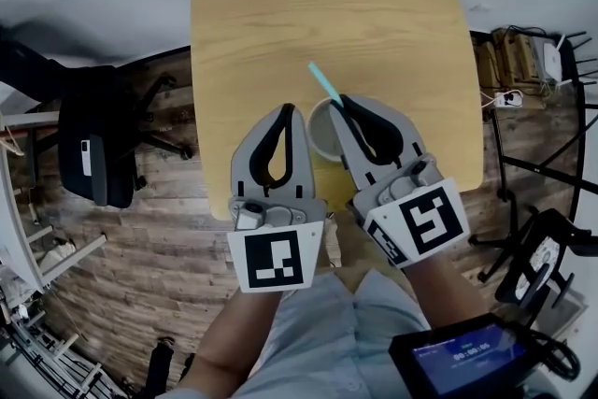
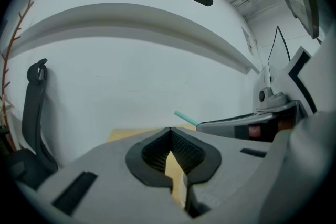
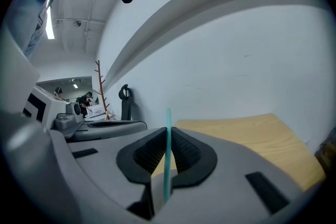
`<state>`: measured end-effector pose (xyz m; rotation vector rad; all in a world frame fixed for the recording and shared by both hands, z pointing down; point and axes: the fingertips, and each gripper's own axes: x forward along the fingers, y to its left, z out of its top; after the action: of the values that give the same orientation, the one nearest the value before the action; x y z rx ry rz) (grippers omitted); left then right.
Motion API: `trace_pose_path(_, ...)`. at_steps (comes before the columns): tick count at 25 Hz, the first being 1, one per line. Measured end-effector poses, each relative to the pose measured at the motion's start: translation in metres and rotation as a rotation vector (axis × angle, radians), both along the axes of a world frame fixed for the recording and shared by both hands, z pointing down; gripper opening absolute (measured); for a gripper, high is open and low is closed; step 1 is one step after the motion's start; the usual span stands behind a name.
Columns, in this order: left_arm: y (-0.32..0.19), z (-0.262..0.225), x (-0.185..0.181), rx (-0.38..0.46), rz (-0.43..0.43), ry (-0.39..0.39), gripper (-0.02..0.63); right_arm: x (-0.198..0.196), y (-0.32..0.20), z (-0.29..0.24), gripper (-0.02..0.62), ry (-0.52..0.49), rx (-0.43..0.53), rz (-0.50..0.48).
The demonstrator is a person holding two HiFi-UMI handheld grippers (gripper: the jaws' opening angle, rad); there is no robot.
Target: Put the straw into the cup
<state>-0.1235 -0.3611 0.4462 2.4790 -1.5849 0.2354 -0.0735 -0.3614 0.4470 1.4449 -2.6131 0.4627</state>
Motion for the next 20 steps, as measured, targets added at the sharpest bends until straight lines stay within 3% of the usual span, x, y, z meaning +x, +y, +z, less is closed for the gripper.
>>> trace_pose_path(10,-0.006,0.016,-0.007,-0.031,-0.014,0.010,-0.002,-0.003,-0.007,0.011,0.030,0.013,-0.009,0.005)
trace_pose_path(20,-0.012,0.002,-0.004,-0.006,-0.016,0.027,-0.002,0.008,-0.009,0.009,0.057,0.042,-0.019,0.022)
